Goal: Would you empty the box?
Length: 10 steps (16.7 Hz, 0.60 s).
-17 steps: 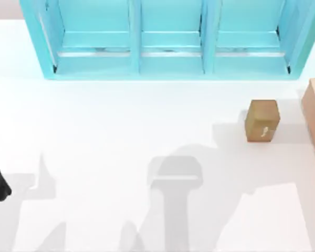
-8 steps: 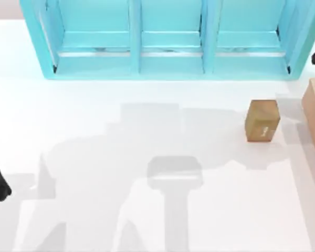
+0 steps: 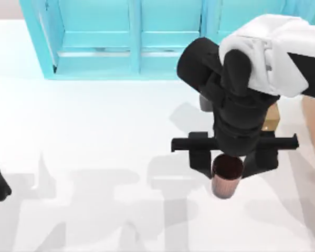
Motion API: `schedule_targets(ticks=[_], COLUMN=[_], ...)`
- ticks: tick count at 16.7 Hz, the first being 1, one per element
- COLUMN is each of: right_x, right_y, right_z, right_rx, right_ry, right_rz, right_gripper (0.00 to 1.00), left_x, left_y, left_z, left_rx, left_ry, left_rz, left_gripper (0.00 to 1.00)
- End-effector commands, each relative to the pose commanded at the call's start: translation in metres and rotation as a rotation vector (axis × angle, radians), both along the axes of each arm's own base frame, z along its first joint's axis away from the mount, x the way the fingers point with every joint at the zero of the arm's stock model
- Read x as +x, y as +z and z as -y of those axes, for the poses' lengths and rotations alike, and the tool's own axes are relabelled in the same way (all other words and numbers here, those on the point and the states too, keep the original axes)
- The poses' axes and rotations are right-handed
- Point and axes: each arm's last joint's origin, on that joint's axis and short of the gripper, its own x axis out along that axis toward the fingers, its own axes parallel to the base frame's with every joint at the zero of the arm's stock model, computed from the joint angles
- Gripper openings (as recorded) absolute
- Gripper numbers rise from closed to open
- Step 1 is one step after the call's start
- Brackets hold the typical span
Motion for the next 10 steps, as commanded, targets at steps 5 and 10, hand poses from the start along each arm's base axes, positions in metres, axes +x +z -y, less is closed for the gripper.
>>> schedule_targets(ticks=[5, 10], right_x=[-0.045, -0.044], right_y=[-0.01, -0.012], right_z=[-0.027, -0.027], right_rx=[0.022, 0.018], right_ry=[0.009, 0.005], right_rz=[0.011, 0.006], right_gripper=[0.0, 0.0], left_x=[0.0, 0.0], left_y=[0.0, 0.0], left_z=[0.0, 0.0], left_rx=[0.0, 0.0], left_ry=[0.0, 0.0], left_rz=[0.0, 0.0], left_gripper=[1.0, 1.0])
